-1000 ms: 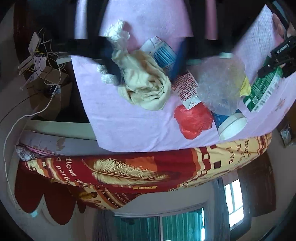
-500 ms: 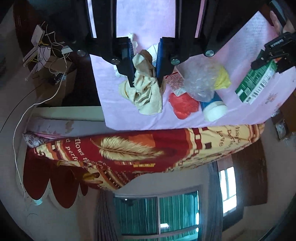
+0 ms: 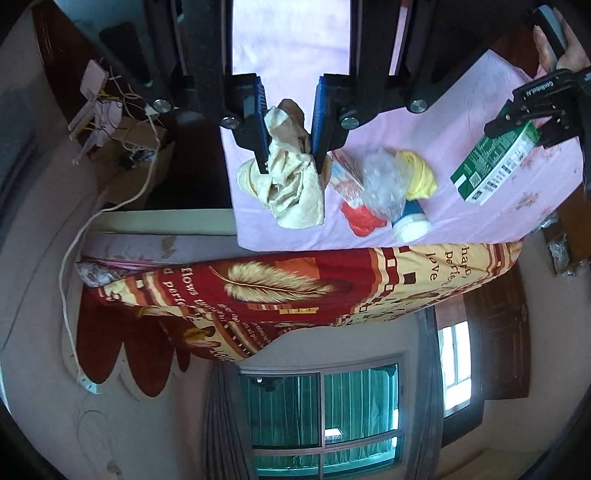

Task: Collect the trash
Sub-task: 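Carry the milk carton and beige cloth over the black bin with both tools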

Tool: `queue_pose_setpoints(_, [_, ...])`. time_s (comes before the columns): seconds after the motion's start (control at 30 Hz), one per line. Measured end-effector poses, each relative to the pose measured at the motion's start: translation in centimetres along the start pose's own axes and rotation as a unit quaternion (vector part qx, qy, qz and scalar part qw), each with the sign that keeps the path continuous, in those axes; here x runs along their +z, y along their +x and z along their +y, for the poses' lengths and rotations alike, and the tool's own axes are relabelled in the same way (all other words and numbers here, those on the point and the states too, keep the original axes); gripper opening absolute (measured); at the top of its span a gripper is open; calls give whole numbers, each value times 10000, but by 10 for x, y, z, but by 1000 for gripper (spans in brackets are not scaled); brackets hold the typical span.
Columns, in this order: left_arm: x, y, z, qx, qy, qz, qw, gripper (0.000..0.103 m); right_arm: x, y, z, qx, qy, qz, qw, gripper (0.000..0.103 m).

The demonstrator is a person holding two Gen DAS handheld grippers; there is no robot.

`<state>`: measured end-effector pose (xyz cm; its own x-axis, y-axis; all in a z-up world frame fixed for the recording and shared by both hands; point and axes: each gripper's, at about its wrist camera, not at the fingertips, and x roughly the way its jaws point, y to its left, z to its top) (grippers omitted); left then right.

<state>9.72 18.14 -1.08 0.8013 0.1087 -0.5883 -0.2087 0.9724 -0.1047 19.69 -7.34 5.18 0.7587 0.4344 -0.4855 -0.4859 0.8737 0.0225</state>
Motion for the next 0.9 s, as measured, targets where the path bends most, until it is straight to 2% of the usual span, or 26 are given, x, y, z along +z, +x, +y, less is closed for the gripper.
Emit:
queue_pose_setpoints(0.23, [-11,-11,-34,-273,229,42,9994,55,-32,-33,-26,-206,206,81,9995,21])
queue_pose_setpoints(0.53, [-20,-16,-81,-574,503,122,9970,55,-57,-64,-62,-471,449,95,9978,21])
queue_pose_setpoints(0.9, [-28,-12,-148,-1078,979,234,9891,55,-84,-85,-108,-813,846,217,9929,21])
